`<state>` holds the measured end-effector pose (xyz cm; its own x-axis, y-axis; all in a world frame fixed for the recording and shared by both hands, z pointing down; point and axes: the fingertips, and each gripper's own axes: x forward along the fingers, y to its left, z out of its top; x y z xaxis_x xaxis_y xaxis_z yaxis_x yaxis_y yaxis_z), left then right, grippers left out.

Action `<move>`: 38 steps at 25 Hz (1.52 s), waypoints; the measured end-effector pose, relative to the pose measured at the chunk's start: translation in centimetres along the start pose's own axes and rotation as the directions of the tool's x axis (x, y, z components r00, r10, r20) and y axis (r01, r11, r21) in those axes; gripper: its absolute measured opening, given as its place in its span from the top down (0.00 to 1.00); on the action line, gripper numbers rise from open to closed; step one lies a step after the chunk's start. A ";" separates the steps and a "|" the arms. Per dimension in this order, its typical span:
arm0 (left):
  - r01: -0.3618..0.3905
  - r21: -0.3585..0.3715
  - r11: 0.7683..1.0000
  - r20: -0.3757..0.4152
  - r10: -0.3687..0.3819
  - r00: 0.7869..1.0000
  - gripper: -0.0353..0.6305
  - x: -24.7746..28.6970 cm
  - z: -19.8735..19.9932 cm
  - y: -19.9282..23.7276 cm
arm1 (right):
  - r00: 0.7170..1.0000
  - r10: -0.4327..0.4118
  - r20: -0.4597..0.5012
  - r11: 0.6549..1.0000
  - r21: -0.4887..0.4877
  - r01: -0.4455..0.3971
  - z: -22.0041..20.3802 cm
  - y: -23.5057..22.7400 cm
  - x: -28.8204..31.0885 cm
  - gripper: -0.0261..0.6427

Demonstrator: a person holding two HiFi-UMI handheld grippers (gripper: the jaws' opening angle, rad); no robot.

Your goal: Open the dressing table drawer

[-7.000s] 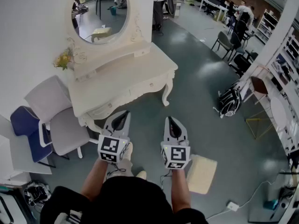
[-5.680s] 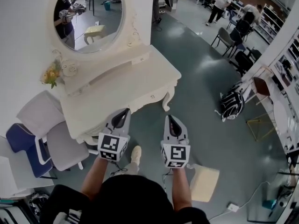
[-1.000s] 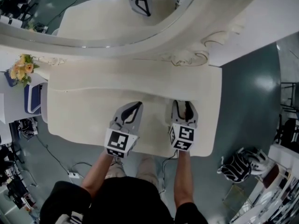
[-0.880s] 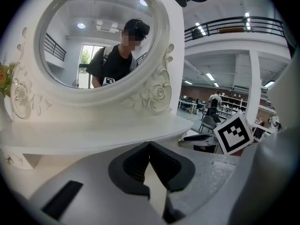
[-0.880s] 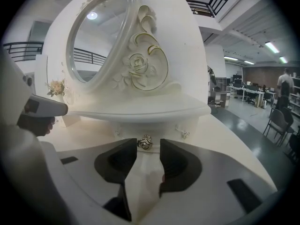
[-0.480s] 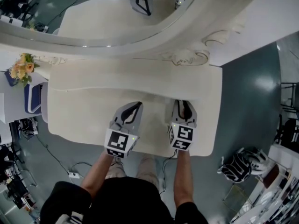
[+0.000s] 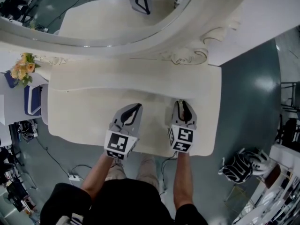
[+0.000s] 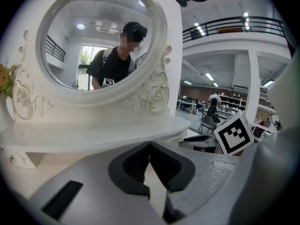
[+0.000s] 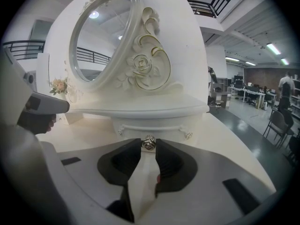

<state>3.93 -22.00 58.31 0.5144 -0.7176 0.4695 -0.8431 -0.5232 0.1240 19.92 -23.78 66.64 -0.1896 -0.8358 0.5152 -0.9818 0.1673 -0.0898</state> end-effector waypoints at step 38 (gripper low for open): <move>0.044 0.036 0.998 -0.007 -0.043 0.999 0.94 -1.7 -0.8 -1.0 | 0.998 -0.054 0.017 0.998 0.035 0.053 -1.7 0.7 -2.5 0.82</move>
<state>3.79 -19.95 58.09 0.5494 -0.6912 0.4694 -0.8137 -0.5703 0.1124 19.71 -20.66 66.71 -0.1367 -0.8525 0.5046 -0.9903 0.1045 -0.0917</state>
